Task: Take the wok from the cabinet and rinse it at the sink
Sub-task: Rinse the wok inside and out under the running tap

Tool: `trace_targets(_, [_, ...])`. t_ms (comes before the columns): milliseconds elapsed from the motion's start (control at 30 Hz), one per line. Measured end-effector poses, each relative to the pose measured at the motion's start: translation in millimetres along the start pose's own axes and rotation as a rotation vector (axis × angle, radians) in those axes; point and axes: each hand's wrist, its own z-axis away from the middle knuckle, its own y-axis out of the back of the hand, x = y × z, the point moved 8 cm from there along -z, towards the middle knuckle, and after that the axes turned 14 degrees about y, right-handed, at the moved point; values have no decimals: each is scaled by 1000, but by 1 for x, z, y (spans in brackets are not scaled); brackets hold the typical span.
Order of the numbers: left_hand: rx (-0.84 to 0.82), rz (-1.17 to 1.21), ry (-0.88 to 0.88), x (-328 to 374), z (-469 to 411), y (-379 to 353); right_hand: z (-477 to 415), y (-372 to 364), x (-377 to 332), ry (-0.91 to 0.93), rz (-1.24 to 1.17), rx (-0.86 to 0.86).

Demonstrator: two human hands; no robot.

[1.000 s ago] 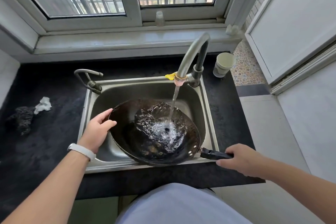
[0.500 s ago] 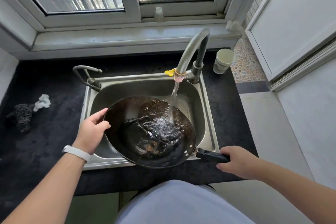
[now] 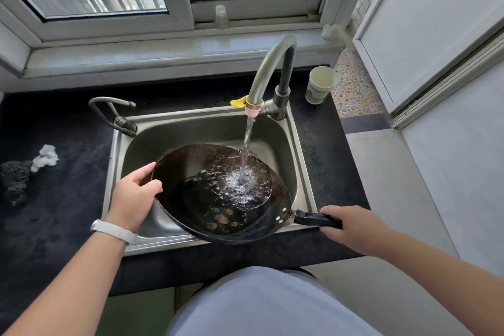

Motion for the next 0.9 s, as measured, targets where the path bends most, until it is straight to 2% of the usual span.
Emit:
trace_targets(233, [43, 61, -70, 25, 8, 9, -5, 5, -3, 49, -111, 6])
trace_targets(667, [-139, 97, -128, 43, 5, -1, -3, 23, -17, 98, -278, -47])
trace_targets(900, [-153, 49, -190, 51, 6, -10, 6, 28, -9, 59, -217, -41])
